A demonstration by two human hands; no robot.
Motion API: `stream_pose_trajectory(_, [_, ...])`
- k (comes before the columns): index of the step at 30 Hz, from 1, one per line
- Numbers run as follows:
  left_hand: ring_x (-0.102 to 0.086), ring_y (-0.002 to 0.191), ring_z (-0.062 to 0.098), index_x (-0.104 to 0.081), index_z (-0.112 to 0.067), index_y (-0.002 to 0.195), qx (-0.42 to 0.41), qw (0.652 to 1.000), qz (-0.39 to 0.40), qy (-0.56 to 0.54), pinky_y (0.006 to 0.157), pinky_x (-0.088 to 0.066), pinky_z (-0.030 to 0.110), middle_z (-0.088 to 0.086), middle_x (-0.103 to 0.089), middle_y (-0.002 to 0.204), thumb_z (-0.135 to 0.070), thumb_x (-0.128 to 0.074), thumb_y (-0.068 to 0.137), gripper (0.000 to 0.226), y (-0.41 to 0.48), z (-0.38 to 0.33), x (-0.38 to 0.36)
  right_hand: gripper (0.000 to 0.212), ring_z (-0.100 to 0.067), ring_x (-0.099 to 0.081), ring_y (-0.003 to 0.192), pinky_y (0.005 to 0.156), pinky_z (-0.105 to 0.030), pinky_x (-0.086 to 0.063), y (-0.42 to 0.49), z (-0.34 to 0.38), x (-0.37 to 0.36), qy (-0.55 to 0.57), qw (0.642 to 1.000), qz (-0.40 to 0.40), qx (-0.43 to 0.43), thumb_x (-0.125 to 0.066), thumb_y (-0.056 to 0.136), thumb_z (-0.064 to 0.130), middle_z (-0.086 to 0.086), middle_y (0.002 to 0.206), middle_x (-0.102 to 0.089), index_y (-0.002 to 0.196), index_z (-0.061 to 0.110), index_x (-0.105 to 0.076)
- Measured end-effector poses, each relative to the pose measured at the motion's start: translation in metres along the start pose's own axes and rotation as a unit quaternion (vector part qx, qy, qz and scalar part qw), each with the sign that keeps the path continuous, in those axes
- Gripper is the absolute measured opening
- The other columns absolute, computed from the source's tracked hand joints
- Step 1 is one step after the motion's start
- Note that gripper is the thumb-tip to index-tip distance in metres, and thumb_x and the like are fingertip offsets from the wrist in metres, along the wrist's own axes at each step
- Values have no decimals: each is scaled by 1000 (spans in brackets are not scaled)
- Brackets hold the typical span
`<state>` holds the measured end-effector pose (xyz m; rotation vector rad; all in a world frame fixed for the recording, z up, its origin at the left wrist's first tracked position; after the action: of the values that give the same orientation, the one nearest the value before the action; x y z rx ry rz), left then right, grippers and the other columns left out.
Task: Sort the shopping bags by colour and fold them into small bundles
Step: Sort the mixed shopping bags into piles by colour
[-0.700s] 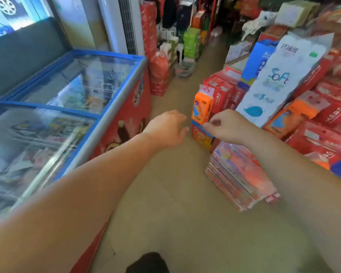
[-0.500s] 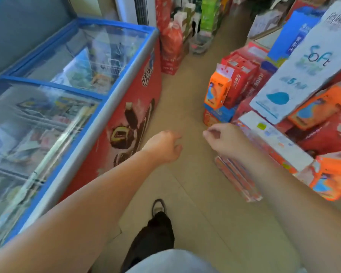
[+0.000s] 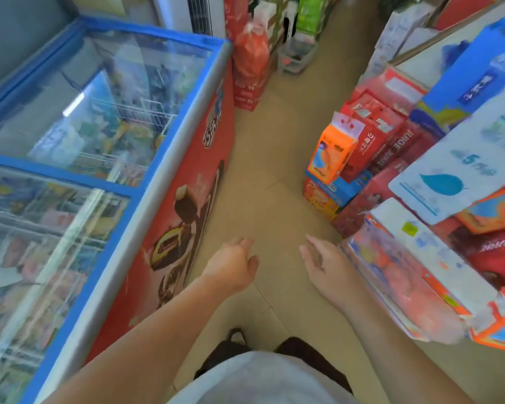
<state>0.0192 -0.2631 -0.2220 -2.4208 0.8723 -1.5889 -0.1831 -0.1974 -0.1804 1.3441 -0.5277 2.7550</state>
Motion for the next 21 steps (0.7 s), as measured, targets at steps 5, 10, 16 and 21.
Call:
stream_pose_trajectory(5, [-44, 138, 26, -35, -16, 155, -15, 1000, 8, 7, 106, -47, 41, 4, -43, 153, -41, -44, 105, 57, 95, -16, 33, 59, -12, -36, 146, 118, -28, -26, 88, -8, 21, -10, 999, 24, -20, -45, 104, 51, 5, 160, -39, 154, 20, -43])
stream_pose_trajectory(10, [-51, 131, 25, -35, -17, 156, -13, 1000, 17, 17, 100, -49, 37, 4, -49, 147, -42, -44, 106, 57, 200, -39, 69, 53, -12, -43, 142, 114, -34, -38, 191, -27, 51, 1, 999, 38, -32, -49, 102, 50, 5, 153, -50, 148, 24, -52])
stream_pose_trajectory(16, [-54, 130, 25, -39, -18, 154, 7, 999, -37, -33, 101, -46, 33, 3, -46, 151, -41, -49, 104, 56, 318, -68, 147, 36, -8, -69, 102, 88, -34, -56, 325, -18, 119, -17, 1000, 5, -21, -54, 96, 54, 16, 107, -75, 116, 31, -73])
stream_pose_trajectory(21, [-54, 126, 28, -47, -13, 146, 26, 998, -49, -24, 99, -47, 37, 5, -53, 141, -41, -49, 103, 50, 402, -68, 207, 26, -11, -67, 84, 77, -34, -56, 418, -1, 159, -16, 999, 22, -20, -53, 99, 47, 14, 84, -73, 98, 30, -73])
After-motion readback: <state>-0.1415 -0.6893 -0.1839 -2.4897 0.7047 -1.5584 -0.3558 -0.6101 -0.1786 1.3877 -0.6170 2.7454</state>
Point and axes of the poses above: each hand's wrist, its own y-axis towards the middle knuckle, its own x-axis out of the back of the hand, z = x × y, the point moved 8 cm from there along y, towards the middle knuckle
